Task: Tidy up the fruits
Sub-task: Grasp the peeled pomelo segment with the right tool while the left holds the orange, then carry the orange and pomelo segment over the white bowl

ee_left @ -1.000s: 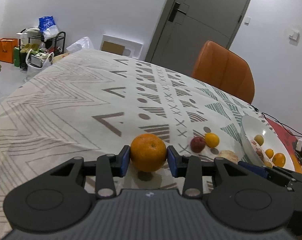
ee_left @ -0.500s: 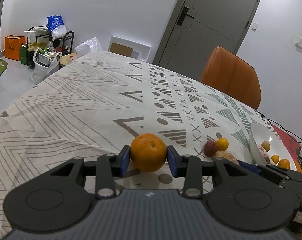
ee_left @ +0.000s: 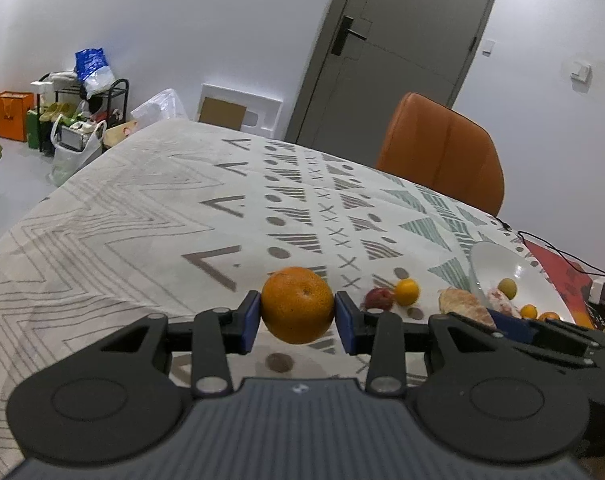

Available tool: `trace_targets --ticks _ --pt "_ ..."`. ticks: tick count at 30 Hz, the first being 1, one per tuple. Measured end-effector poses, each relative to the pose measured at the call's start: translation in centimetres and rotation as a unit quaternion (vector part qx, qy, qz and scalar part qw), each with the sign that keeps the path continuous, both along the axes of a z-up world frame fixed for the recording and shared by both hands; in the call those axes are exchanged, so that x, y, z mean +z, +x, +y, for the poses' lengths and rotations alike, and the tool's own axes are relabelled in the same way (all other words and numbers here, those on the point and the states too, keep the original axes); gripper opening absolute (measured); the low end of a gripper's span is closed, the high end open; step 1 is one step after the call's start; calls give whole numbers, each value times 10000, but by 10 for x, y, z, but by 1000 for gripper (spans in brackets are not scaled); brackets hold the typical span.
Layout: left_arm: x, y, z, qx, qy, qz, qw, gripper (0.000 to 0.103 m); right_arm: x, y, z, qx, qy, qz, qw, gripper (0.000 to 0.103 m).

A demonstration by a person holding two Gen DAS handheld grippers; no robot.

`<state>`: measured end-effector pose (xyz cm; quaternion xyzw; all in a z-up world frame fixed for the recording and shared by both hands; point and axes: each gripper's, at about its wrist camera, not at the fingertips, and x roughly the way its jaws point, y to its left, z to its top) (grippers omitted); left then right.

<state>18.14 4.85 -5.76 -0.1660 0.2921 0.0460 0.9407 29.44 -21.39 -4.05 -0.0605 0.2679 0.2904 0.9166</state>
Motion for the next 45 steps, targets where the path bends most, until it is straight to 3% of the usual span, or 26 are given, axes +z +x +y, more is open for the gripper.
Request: trace_targets --ticks 9,26,45 --pt "7 7 -27 -198 138 -20 9997 38 6 7 -41 -390 348 8 9986 32" --pt "19 29 -85 -657 256 -107 9975 38 12 22 -124 -1187 540 -127 9914 32" --pt "33 50 -128 -1038 393 -198 9936 38 20 46 -166 -1646 546 -263 9845 32"
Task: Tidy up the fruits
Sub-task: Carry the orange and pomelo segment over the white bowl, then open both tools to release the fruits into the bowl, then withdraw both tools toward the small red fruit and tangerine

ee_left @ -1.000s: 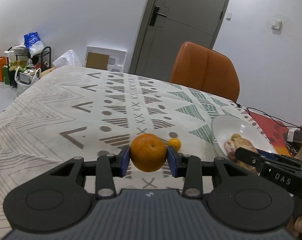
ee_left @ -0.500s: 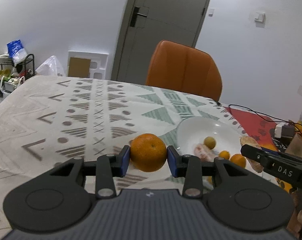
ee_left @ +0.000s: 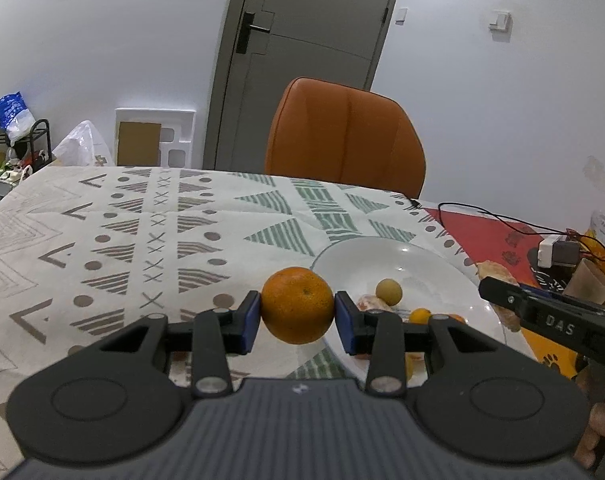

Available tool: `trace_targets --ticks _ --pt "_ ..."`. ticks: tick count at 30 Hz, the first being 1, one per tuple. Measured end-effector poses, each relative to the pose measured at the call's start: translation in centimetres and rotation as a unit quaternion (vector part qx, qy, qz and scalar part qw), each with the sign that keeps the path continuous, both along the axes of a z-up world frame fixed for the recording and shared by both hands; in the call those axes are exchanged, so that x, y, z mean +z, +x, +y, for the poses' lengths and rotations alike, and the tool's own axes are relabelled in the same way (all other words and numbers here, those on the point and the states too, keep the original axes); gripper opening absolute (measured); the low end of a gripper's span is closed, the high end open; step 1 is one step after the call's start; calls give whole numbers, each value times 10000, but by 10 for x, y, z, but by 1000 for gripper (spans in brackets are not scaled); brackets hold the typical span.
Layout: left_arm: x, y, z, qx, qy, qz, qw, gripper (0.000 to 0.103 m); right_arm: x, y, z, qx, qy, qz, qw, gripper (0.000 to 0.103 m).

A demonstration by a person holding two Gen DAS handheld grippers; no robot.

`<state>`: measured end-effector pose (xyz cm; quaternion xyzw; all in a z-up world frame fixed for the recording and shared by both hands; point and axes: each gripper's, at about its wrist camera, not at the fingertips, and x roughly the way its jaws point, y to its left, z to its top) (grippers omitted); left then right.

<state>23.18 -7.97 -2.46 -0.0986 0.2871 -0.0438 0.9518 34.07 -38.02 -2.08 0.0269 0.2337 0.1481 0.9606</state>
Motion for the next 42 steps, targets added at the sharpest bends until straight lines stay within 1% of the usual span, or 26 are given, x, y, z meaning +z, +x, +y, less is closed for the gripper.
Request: trace_targets --ticks 2,3,4,7,12,19,22,24,26,27,28,30,33,35,37,41,42 --pt "1 2 -5 -40 23 -31 10000 39 0 3 -1 -77 -15 -29 10000 35" --pt "2 3 -7 -70 35 -50 10000 38 0 5 -2 -125 8 -58 9999 43" --pt "3 5 -10 -94 49 -60 9999 39 0 5 -3 -155 9 -89 9998 47" --pt "4 9 -16 -162 85 -66 9998 39 1 3 -5 -105 3 -113 9999 47" --pt "3 15 -24 -236 129 -37 9996 39 1 -2 -13 -78 61 -25 9999 47" --pt "3 24 -34 -260 178 -52 9995 39 1 -12 -16 15 128 41 9999 47" --pt "9 22 -35 -175 286 -233 9992 46 1 -13 -18 4 150 54 9999 48" --pt "10 22 -33 -128 272 -234 9993 49 1 -12 -18 17 172 74 9998 48" --pt "10 21 -28 -43 266 -189 9995 57 1 -12 -16 51 175 85 9998 48" --pt "10 21 -26 5 284 -172 9994 58 1 -13 -14 67 173 83 9998 50" --pt "10 19 -22 48 299 -172 9994 60 1 -14 -13 84 173 76 9998 55" --pt "11 16 -16 128 336 -175 9992 63 1 -15 -9 100 169 48 9998 58" --pt "11 10 -6 266 374 -176 9988 72 0 -15 -3 141 208 54 9997 60" --pt "11 5 2 364 403 -179 9984 77 -1 -15 2 183 216 65 9996 64" --pt "11 2 9 444 429 -143 9980 78 -2 -16 7 240 238 69 9994 70" --pt "9 -4 24 602 470 -76 9971 79 -4 -18 20 376 297 88 9988 76" --pt "9 -7 28 658 475 -61 9967 79 -4 -18 23 405 306 88 9987 80"
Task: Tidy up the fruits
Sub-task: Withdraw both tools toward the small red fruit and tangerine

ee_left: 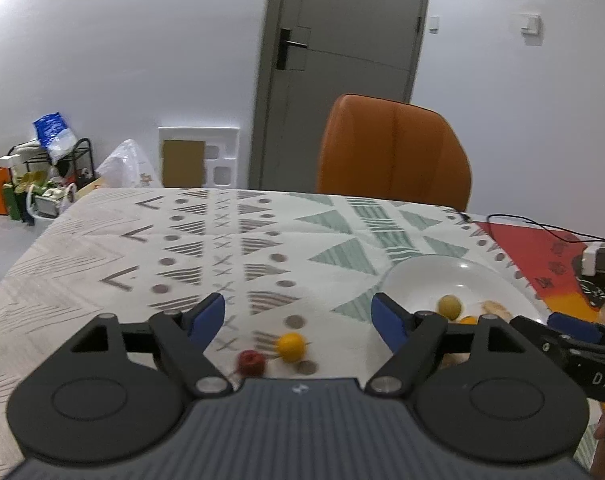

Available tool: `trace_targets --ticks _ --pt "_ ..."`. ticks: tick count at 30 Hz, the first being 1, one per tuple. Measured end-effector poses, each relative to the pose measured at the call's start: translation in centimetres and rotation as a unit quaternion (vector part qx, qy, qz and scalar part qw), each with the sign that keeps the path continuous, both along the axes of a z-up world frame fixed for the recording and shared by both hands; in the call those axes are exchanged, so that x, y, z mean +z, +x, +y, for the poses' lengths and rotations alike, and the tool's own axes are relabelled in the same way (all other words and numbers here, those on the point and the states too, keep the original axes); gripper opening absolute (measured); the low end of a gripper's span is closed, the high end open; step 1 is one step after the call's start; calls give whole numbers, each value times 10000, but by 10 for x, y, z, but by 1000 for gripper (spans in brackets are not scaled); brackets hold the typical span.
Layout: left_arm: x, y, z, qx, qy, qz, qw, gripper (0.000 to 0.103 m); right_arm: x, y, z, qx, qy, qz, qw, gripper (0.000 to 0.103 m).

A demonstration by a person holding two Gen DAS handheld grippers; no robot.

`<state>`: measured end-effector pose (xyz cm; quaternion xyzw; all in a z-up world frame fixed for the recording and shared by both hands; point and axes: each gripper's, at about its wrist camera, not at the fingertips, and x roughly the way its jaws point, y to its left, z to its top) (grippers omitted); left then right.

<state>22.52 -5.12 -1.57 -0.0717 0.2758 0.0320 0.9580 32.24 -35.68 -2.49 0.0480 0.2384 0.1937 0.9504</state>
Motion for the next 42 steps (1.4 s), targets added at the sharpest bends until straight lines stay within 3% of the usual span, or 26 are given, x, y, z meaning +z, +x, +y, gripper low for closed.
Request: trace_targets --ticks 5,9,27,32,42 --pt "0 -9 18 175 33 44 9998 80 1 -1 14 153 168 37 9997 89" --pt "-1 -15 32 381 80 79 9992 88 1 -2 28 304 228 15 9993 103" --pt "-13 -26 51 461 -24 76 9989 90 -1 -9 66 827 149 34 9965 103" --pt "-18 -25 53 365 -111 113 9992 85 -3 -9 73 962 116 53 9953 97" --pt "-35 -11 50 121 -368 314 9988 66 -8 -4 85 1179 47 222 9928 70"
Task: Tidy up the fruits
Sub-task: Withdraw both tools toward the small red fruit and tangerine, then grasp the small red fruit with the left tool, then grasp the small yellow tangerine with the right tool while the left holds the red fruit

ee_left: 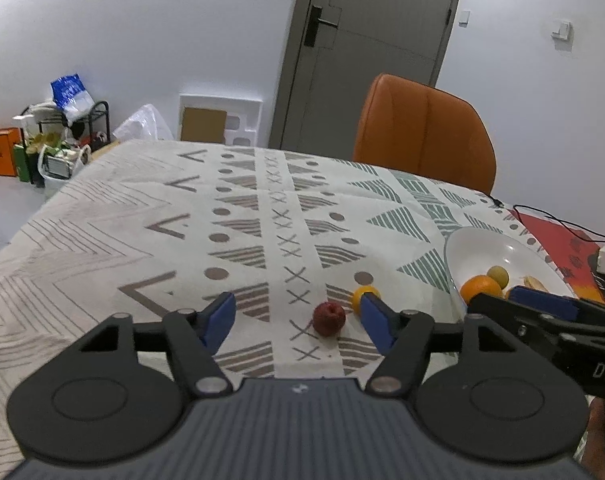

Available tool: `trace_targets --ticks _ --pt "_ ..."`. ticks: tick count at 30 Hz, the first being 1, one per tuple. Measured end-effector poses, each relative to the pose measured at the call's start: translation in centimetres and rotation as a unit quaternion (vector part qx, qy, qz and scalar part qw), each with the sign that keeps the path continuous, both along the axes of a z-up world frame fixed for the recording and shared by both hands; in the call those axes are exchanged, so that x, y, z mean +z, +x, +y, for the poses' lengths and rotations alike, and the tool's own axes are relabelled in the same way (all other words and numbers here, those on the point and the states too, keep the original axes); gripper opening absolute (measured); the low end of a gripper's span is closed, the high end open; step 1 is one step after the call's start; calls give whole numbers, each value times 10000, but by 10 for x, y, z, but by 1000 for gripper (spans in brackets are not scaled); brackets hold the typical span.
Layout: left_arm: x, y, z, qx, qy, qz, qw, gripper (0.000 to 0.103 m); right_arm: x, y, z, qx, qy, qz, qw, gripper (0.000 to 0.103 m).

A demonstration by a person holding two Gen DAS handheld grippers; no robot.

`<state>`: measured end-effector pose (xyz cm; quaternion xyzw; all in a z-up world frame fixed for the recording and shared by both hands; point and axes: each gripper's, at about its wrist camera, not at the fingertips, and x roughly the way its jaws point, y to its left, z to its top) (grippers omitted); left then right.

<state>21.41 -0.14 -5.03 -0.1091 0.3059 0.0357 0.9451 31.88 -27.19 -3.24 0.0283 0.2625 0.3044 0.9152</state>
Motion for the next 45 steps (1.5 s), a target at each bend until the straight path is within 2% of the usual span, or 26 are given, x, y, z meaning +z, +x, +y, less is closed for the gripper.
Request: trace_targets --ticks 5,15,18,19,20,21,26,28,34,45 --pt "-9 10 -1 -114 -137 109 9998 57 -2 4 6 54 -66 82 9999 63" --pt "-18 28 -3 -299 -286 176 9990 52 -4 13 17 131 -263 154 9994 53" --pt "-24 34 -3 -358 -329 267 9985 38 -4 16 20 129 -311 170 9993 51" --pt "-27 37 -2 -352 -380 327 9981 28 -4 16 20 128 -327 171 9992 50" --pt "-28 37 -1 -333 -395 321 9981 23 -4 17 21 131 -346 174 9992 50" --pt "-28 37 -1 -326 -376 302 9983 21 -4 17 22 143 -365 178 9991 49" --pt "-23 33 10 -228 -414 257 9986 21 -5 17 32 152 -529 101 9984 47" --pt "-21 31 17 -172 -426 227 9987 21 -3 19 36 212 -557 94 9982 41" --pt "-15 24 38 70 -455 136 9988 21 0 25 50 362 -640 78 9973 41" --pt "-11 11 62 331 -498 65 9982 21 -16 33 79 496 -1001 155 9936 41"
